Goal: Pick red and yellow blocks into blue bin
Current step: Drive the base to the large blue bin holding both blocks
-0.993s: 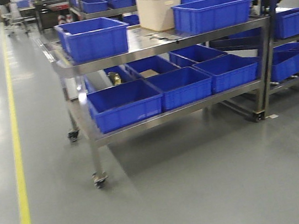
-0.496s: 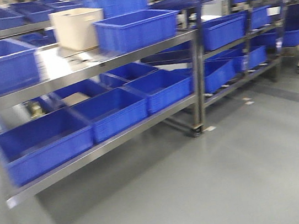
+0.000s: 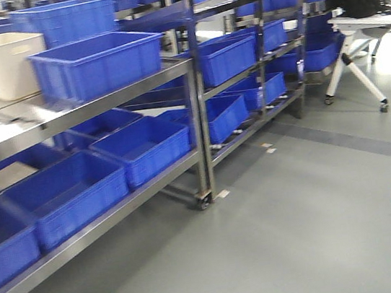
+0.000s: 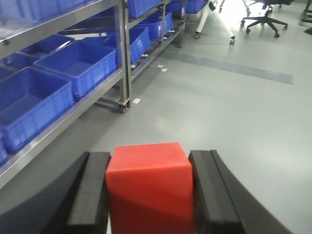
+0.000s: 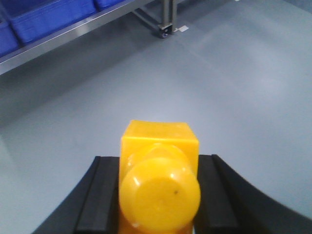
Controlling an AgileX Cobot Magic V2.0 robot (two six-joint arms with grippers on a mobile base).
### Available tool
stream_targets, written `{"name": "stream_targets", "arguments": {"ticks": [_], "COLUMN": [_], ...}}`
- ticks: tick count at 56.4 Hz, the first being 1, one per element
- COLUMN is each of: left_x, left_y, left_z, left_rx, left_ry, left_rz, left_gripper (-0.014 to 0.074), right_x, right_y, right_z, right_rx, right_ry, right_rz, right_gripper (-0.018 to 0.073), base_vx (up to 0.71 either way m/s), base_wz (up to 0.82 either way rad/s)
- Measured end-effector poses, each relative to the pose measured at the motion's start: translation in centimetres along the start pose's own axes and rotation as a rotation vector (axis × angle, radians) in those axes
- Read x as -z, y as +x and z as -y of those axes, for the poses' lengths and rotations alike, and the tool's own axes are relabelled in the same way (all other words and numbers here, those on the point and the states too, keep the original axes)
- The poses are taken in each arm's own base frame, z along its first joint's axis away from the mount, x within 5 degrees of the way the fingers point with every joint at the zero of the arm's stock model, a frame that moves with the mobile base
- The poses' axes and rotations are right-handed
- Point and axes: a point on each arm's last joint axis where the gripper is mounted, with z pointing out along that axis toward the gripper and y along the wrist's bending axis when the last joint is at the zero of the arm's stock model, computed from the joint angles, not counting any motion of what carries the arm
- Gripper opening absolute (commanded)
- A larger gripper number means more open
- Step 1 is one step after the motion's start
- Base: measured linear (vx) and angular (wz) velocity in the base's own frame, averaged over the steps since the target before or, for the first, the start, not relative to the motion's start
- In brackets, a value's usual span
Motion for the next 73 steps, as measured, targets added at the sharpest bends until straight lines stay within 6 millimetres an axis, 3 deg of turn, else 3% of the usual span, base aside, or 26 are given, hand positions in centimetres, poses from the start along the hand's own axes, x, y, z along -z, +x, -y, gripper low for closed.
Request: {"name": "stream_targets", "arguments": {"ticks": [73], "left_x": [-0.07], "left_y": [0.04], "left_z": [0.01], "left_rx": [0.0], "left_ry": [0.001], "left_rz": [-0.005], "left_gripper": [-0.0001], "right_x": [0.0], "right_y": [0.0], "right_z": [0.02], "right_rx": [0.002], "right_ry": [0.002], "right_rz": [0.0], "right_gripper": [-0.001], "base_vx": [0.61], "base_wz": [-0.25]}}
